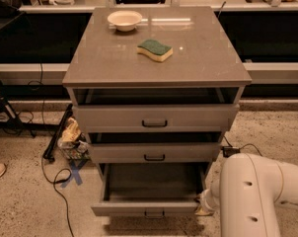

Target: Open bottom drawer

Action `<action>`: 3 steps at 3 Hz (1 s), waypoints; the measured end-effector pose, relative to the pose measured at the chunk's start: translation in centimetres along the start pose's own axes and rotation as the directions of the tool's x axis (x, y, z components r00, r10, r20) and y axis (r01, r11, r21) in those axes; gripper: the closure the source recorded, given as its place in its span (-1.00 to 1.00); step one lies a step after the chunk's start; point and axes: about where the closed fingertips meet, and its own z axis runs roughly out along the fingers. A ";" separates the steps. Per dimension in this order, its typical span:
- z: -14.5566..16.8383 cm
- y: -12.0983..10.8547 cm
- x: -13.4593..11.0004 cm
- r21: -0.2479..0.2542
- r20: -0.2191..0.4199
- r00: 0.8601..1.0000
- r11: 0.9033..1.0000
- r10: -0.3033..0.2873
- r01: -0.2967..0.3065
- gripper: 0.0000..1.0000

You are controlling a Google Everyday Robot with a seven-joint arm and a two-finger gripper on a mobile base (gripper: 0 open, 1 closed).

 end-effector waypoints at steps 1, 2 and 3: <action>0.0 0.0 0.0 0.000 0.000 1.000 1.000 0.000 0.000 -0.29; 0.2 0.2 -0.1 -0.005 0.002 1.000 1.000 0.000 0.000 -0.92; 0.3 0.3 -0.1 -0.006 0.002 1.000 1.000 0.000 0.000 -1.00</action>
Offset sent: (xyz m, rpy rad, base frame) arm 0.0000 0.0000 0.0000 0.0000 0.0000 0.0000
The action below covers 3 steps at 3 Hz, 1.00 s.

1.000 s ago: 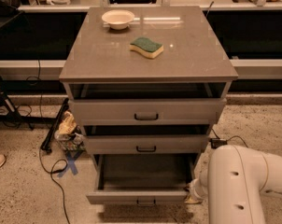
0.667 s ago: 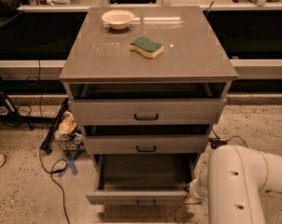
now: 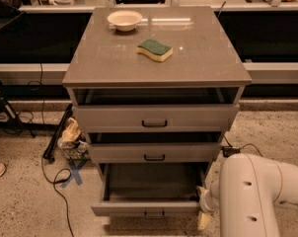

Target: Open bottom drawer

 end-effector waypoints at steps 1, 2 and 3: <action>-0.3 1.0 -0.5 -0.026 0.037 0.998 0.999 -0.041 0.042 -1.00; -0.6 3.6 -1.9 -0.076 0.084 0.988 0.988 -0.128 0.135 -0.95; -0.3 4.7 -2.7 -0.098 0.086 0.983 0.981 -0.162 0.170 -0.49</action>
Offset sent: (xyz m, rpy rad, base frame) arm -0.0519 0.0303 0.0154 0.1065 0.0375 0.2432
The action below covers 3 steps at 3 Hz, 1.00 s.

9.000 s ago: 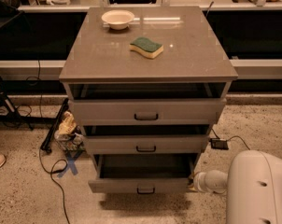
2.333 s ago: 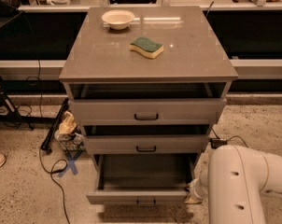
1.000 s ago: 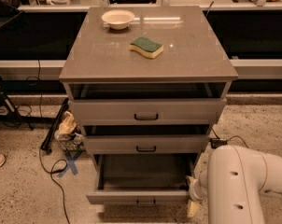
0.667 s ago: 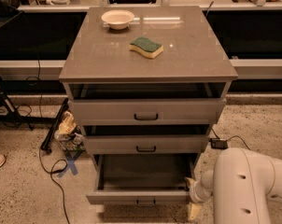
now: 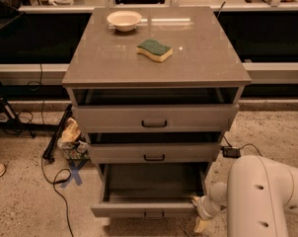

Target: Open bottom drawer

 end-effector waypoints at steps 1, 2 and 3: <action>-0.1 0.3 0.1 -0.005 0.002 1.000 1.000 0.006 -0.006 -0.03; -0.3 0.3 0.0 -0.004 0.002 1.000 1.000 0.006 -0.006 0.44; -0.8 2.3 1.5 0.007 0.041 0.998 0.999 0.048 -0.048 0.99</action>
Offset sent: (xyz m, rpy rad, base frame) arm -0.0377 -0.0454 0.0094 0.0615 0.0155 -0.0893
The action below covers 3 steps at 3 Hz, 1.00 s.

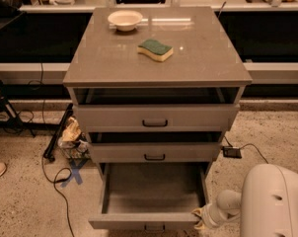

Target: Open bottom drawer

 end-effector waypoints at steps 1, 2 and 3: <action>0.0 0.0 -0.1 0.000 0.000 1.000 1.000 0.000 0.000 1.00; 0.0 1.2 0.7 0.013 0.023 1.000 1.000 0.021 -0.021 1.00; 0.0 1.2 0.4 0.013 0.023 1.000 1.000 0.021 -0.021 0.47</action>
Offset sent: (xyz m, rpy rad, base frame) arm -0.1369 -0.1092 -0.0386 0.2771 -0.0539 -0.2784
